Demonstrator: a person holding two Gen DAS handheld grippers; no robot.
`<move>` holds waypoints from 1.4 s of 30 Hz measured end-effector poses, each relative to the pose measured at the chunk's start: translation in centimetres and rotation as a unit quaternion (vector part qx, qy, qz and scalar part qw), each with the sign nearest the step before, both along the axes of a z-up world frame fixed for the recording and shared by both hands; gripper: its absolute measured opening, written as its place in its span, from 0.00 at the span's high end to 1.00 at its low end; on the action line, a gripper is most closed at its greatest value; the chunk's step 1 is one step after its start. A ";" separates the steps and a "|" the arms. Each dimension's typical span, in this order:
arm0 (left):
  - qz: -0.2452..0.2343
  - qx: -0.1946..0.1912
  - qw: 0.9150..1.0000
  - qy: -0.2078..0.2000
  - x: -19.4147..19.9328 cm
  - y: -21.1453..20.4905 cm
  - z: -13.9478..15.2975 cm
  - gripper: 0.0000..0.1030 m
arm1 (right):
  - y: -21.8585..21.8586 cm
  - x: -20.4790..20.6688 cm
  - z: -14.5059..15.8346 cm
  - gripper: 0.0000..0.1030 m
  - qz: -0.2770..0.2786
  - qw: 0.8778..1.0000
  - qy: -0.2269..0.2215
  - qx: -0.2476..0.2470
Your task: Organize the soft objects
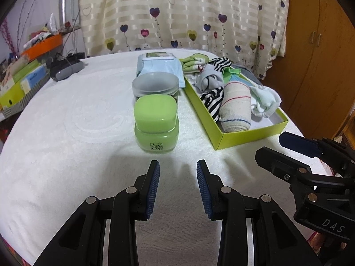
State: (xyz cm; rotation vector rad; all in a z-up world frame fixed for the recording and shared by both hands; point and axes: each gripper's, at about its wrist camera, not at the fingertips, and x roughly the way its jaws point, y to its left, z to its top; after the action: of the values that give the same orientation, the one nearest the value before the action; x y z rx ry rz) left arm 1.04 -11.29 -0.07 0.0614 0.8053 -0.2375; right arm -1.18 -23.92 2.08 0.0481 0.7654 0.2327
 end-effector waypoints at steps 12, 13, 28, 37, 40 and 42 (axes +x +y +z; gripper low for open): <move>0.003 0.002 1.000 0.016 0.6 -0.1 -1.2 0.68 | -0.3 0.6 -1.0 0.46 -0.005 1.000 0.011 0.001; 0.004 0.003 1.000 0.017 0.7 -0.1 -1.3 0.68 | -0.4 0.7 -1.1 0.46 -0.005 1.000 0.012 0.001; 0.002 0.009 0.999 0.031 1.2 -0.1 -2.6 0.68 | -0.5 1.3 -2.7 0.46 -0.009 0.999 0.032 -0.007; -0.003 0.011 1.000 0.028 1.2 -0.3 -2.6 0.61 | -0.9 1.6 -3.3 0.46 -0.019 0.999 0.041 -0.010; -0.005 0.009 1.000 0.028 1.2 -0.3 -2.6 0.59 | -1.0 1.7 -3.6 0.46 -0.021 0.999 0.045 -0.010; -0.005 0.009 1.000 0.028 1.2 -0.3 -2.6 0.59 | -1.0 1.8 -3.6 0.46 -0.020 0.999 0.046 -0.010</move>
State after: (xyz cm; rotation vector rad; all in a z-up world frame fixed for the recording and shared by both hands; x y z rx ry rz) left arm 2.22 -11.63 -2.67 0.0759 0.8623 -0.2421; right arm 0.57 -24.88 -1.52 0.0551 0.8566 0.1854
